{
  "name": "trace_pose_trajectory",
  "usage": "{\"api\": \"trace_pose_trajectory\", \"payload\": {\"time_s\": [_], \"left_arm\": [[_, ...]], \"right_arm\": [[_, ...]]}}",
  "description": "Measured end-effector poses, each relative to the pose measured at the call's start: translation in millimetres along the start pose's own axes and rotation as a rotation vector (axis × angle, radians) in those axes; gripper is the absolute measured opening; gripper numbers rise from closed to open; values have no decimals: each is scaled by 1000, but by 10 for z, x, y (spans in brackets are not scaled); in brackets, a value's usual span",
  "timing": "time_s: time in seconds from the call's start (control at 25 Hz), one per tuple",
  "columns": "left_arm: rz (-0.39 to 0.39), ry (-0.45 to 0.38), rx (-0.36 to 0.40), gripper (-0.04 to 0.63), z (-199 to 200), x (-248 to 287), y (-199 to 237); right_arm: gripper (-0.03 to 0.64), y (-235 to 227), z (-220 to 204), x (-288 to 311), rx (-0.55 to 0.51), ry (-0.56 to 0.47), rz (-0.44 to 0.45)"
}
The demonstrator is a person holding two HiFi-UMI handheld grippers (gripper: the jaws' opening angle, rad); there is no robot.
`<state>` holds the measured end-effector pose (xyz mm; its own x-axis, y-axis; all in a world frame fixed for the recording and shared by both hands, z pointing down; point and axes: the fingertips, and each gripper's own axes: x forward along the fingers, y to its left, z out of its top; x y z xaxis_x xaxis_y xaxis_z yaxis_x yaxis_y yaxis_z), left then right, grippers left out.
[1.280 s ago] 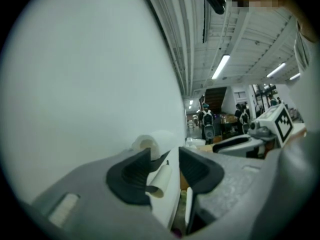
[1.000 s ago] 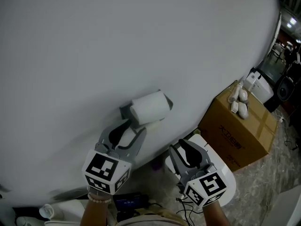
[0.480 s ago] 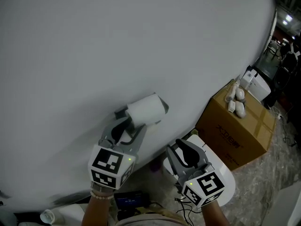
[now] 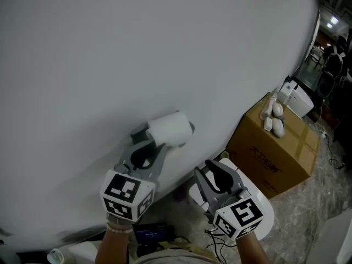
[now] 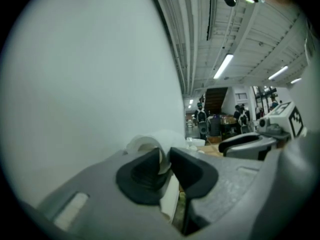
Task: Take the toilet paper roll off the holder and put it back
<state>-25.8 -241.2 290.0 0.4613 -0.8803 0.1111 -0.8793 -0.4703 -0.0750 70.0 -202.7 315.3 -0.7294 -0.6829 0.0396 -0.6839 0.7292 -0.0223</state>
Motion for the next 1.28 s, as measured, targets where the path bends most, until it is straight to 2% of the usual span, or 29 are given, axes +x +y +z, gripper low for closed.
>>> {"api": "trace_pose_trajectory", "payload": {"time_s": [0.24,0.48,0.8,1.0,1.28], "left_arm": [[-13,-9,10,57,-13,16,-5],[-23,-38,23,54,44,-19,-37],[-34,-93,52,51,133,-126,-49],[-80,-107,80,51,212,-207,-134],[-153,-121,102,51,245,-334,-225]], "right_arm": [[143,-23,71,191,-1,-21,79],[170,-41,189,361,-53,-31,102],[191,-25,285,536,-23,-52,149],[224,-1,356,583,3,-62,213],[224,57,394,585,61,-70,276]]}}
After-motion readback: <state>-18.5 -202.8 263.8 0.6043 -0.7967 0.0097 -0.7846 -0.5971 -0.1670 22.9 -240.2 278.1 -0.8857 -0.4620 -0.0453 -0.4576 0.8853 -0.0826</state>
